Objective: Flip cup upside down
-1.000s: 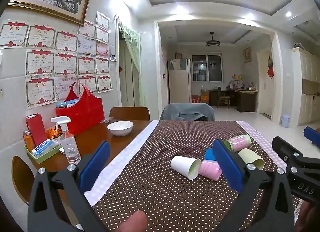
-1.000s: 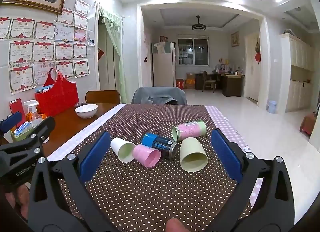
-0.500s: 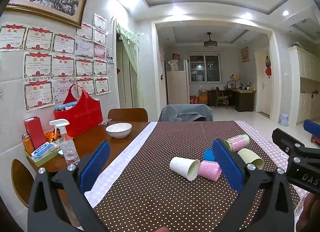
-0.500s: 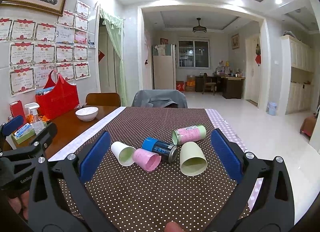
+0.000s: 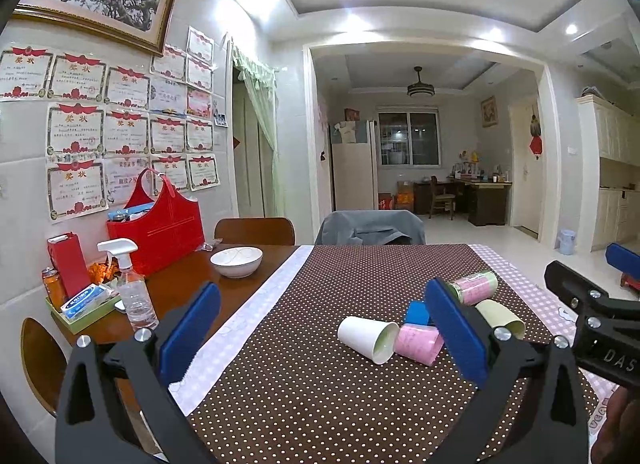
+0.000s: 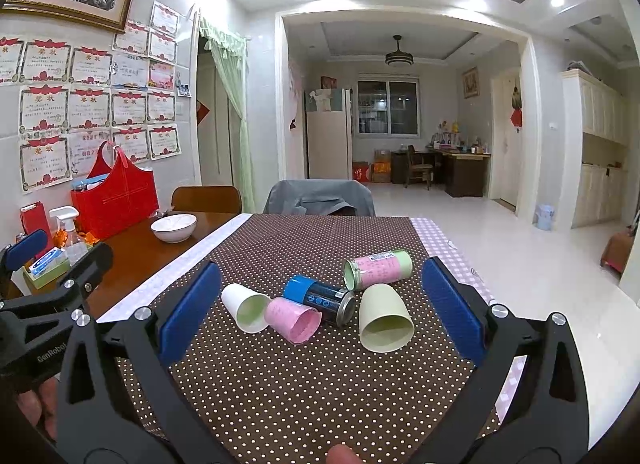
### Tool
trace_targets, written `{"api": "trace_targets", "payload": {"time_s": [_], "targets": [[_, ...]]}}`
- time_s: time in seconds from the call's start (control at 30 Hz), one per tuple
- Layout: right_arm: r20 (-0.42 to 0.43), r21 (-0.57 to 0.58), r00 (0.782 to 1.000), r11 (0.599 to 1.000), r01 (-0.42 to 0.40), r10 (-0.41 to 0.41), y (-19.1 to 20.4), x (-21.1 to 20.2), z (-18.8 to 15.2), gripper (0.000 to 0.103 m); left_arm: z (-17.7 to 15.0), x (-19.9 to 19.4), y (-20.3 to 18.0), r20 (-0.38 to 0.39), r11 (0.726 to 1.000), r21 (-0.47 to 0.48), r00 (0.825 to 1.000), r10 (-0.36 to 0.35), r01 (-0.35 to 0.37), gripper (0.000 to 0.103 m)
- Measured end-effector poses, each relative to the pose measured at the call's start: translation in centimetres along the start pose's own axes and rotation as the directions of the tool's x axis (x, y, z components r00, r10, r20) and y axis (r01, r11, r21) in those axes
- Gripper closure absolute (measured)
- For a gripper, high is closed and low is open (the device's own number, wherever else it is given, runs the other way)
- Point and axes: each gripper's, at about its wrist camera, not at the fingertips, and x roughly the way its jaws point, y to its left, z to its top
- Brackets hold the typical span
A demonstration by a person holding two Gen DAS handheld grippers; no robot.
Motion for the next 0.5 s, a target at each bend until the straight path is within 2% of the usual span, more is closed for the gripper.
{"api": "trace_targets", "payload": {"time_s": [0.5], "targets": [[0.000,0.000,1.000,1.000,0.000,0.000,-0.11,0.07,-0.06,0.005,0.09,-0.04,-0.03,0.001,1.000,0.006,1.000,-0.003,0.002,0.004]]}}
